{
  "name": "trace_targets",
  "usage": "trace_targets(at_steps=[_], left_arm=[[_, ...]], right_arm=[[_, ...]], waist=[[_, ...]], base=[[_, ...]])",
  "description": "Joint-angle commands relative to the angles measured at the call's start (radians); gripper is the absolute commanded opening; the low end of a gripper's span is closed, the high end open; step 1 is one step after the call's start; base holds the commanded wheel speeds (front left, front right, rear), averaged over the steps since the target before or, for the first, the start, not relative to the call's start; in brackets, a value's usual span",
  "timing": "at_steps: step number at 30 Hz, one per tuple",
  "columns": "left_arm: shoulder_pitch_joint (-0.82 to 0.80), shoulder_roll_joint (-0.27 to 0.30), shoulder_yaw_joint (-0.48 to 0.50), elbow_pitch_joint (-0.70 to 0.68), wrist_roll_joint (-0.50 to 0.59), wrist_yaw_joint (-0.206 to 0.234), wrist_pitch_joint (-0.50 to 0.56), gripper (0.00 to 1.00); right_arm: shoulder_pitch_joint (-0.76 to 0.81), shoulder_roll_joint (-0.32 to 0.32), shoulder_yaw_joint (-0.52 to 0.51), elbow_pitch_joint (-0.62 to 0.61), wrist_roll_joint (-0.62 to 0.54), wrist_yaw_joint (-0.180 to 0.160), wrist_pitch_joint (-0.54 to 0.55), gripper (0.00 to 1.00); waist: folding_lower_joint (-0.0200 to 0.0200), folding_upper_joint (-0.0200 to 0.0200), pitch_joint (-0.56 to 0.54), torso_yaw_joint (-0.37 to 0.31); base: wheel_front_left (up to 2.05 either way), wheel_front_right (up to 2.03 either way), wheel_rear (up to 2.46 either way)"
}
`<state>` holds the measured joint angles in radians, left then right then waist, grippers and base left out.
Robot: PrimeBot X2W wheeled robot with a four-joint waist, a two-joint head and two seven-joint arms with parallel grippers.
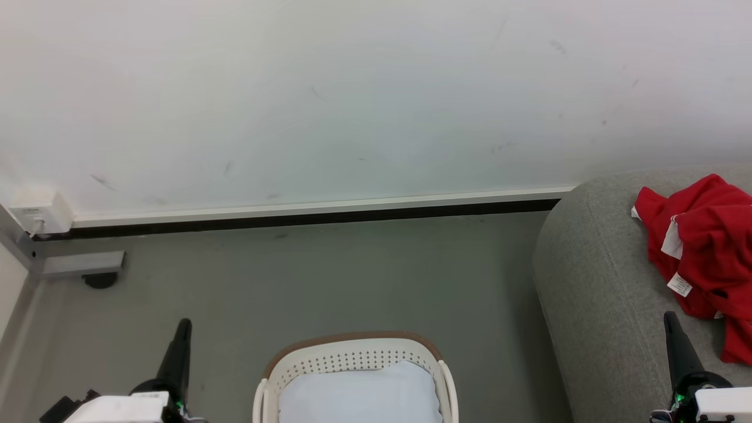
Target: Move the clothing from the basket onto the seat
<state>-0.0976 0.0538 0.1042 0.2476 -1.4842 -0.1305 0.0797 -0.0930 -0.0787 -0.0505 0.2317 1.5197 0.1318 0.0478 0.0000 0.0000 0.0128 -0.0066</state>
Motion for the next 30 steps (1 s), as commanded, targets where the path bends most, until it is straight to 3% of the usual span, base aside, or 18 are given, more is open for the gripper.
trace_targets(at_steps=[1,19,30], left_arm=[[-0.012,0.002,0.006,-0.005,-0.028,0.0,0.008,0.0],[-0.015,-0.003,0.013,-0.004,-0.137,0.0,0.039,0.0],[-0.015,-0.003,0.012,-0.004,-0.134,0.0,0.038,0.0]], right_arm=[[-0.013,-0.003,-0.007,0.003,0.027,-0.002,0.005,0.0],[-0.016,0.0,-0.03,0.013,0.13,-0.002,0.041,0.0],[-0.017,0.004,-0.034,0.012,0.122,-0.002,0.043,0.0]], waist=[[0.0,0.0,-0.001,0.001],[0.0,0.0,-0.01,0.007],[0.0,0.0,-0.01,0.007]], base=[[0.0,0.0,0.0],[0.0,0.0,0.0],[0.0,0.0,0.0]])
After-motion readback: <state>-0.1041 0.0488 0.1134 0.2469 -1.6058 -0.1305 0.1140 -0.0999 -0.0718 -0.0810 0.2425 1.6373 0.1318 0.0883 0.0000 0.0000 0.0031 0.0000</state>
